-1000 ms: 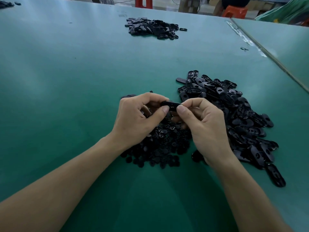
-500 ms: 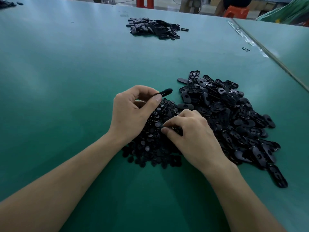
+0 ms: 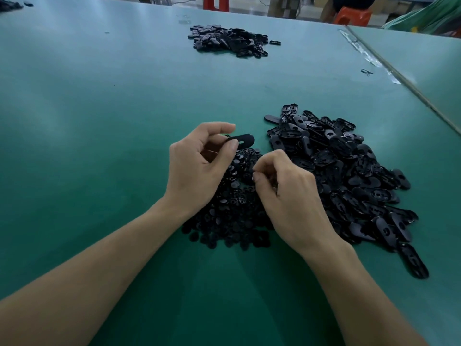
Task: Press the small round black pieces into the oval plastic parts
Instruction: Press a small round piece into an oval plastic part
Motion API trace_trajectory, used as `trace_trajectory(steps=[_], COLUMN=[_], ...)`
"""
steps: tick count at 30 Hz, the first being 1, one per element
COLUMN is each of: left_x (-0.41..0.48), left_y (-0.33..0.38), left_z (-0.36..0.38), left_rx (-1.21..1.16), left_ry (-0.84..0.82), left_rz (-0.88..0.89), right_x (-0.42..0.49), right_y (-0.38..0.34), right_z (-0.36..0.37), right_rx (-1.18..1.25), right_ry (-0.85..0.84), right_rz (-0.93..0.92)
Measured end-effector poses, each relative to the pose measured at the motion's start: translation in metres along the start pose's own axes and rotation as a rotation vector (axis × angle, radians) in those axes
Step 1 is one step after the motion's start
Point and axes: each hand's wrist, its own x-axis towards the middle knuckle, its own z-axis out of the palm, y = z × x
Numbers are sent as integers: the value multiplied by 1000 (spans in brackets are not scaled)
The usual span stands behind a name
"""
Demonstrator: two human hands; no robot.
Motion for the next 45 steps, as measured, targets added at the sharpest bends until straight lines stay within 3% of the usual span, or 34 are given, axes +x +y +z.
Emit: trace_trajectory(steps=[8, 17, 23, 32, 45], left_x=[-5, -8, -9, -11, -12], left_y=[4, 9, 8, 10, 10], left_z=[3, 7, 7, 8, 8], left_rx=[100, 21, -83, -116, -119], left_ry=[2, -19, -81, -140, -162], left_rz=[127, 64, -25, -18, 13], right_x=[2, 4, 6, 6, 4], right_y=[5, 2, 5, 5, -1], right_z=[-5, -7, -10, -8, -7], right_rx=[85, 430, 538, 517, 303], right_ry=[119, 148, 207, 181, 175], right_rz=[-11, 129, 178, 188, 117])
